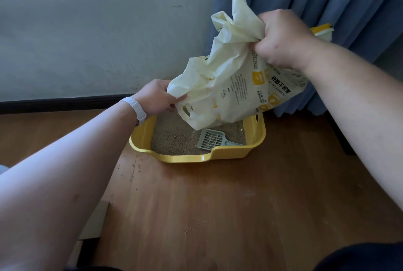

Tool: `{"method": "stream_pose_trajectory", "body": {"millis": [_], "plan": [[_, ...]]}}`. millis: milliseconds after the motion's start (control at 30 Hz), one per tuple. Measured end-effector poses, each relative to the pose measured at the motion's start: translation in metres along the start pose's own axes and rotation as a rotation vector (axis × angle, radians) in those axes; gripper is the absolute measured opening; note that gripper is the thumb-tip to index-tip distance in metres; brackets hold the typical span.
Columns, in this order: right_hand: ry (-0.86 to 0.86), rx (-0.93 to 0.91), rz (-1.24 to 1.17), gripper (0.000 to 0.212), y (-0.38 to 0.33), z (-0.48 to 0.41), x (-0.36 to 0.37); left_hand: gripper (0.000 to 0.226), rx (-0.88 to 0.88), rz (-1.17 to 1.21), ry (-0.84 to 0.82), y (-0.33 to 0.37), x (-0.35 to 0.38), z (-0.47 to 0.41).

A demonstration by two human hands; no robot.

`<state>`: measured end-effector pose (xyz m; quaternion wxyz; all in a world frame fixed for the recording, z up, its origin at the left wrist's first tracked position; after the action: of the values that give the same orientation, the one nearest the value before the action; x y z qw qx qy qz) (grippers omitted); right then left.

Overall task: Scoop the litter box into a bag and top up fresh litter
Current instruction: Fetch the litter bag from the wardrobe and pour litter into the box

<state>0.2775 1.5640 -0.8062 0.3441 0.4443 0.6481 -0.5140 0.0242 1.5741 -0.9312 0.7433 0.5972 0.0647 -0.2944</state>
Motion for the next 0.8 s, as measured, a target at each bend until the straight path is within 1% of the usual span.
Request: {"method": "stream_pose_trajectory", "body": {"millis": [267, 500, 567, 667, 800], "plan": [[0.007, -0.056, 0.042, 0.007, -0.018, -0.002, 0.001, 0.010, 0.019, 0.011, 0.044, -0.003, -0.012, 0.005], [0.027, -0.080, 0.071, 0.009, -0.017, 0.002, -0.009, 0.007, 0.036, -0.001, 0.023, 0.000, -0.002, 0.001], [0.029, -0.075, 0.075, 0.007, -0.014, 0.004, -0.013, 0.003, 0.043, -0.001, 0.013, 0.002, 0.003, 0.000], [0.027, -0.048, 0.086, 0.007, -0.006, 0.006, -0.018, 0.007, 0.051, -0.019, -0.003, 0.004, 0.012, -0.005], [0.015, -0.011, 0.095, 0.007, 0.007, 0.010, -0.023, 0.007, 0.056, -0.011, -0.019, 0.011, 0.022, -0.010]]}}
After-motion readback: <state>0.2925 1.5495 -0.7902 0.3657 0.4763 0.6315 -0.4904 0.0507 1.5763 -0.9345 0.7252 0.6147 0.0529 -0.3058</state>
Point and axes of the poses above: each hand's wrist, its own z-axis away from the middle knuckle, its own x-axis out of the palm, y = z × x, the point moved 8 cm from there along -z, towards the middle knuckle, and after that the axes turned 5 degrees about z, right-handed, at the moved point
